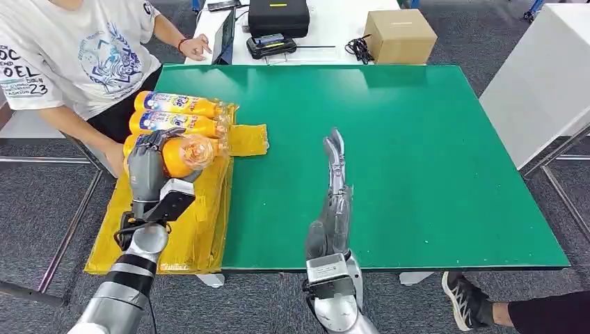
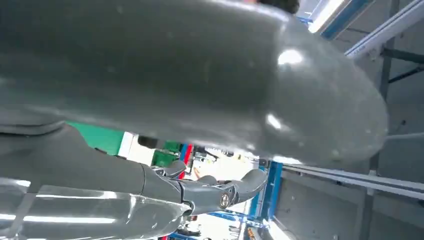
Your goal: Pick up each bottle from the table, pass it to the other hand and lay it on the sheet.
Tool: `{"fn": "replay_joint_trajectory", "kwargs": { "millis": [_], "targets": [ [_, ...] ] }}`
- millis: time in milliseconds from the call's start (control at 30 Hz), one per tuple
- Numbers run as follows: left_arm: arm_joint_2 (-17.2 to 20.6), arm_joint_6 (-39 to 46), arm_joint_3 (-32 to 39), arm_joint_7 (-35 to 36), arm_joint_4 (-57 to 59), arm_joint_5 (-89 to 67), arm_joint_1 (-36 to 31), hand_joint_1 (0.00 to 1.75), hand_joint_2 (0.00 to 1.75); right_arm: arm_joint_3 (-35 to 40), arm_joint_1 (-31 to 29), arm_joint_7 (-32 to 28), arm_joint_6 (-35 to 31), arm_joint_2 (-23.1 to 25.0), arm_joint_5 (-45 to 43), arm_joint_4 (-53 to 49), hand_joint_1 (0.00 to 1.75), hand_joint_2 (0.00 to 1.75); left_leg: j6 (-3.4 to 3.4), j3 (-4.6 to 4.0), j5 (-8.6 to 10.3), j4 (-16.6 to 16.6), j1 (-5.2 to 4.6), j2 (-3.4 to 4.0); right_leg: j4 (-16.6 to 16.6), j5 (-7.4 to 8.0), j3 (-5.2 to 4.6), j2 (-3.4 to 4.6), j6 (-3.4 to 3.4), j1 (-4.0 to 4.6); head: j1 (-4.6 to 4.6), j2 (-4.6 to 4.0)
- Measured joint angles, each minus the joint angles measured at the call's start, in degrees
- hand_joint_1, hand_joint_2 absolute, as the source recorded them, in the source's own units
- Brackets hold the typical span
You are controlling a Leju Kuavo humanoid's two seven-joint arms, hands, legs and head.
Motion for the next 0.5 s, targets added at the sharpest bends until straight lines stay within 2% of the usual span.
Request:
{"fn": "replay_joint_trajectory", "kwargs": {
  "millis": [233, 367, 500],
  "targets": [
    [0.31, 1.16, 5.84, 7.58, 3.53, -38.96, -0.91, 1.75, 1.75, -0.17, 0.04, 1.55, 1.73, 0.02, -1.38, -0.72, 0.00, 1.75, 0.00, 0.02, 0.00, 0.00, 0.01, 0.07, 0.00, 0.00, -0.01, 0.01, 0.00, 0.01, 0.00, 0.00],
    [1.90, 1.32, 6.49, 12.46, 8.49, -44.67, -1.74, 1.75, 1.75, -0.39, 0.21, 1.79, 2.80, 0.02, -1.51, -0.72, 0.00, 1.75, -0.01, 0.03, 0.01, 0.00, 0.02, 0.02, 0.00, 0.00, 0.00, 0.01, 0.00, 0.02, 0.00, 0.00],
    [3.17, 1.23, 6.19, 13.58, 14.72, -45.59, -2.86, 1.75, 1.75, -0.52, 0.53, 2.27, 4.24, 0.02, -1.97, -0.68, 0.00, 1.75, -0.02, 0.01, 0.01, 0.00, 0.03, 0.04, 0.01, 0.00, -0.01, 0.03, -0.01, 0.02, 0.00, 0.00]
  ]
}}
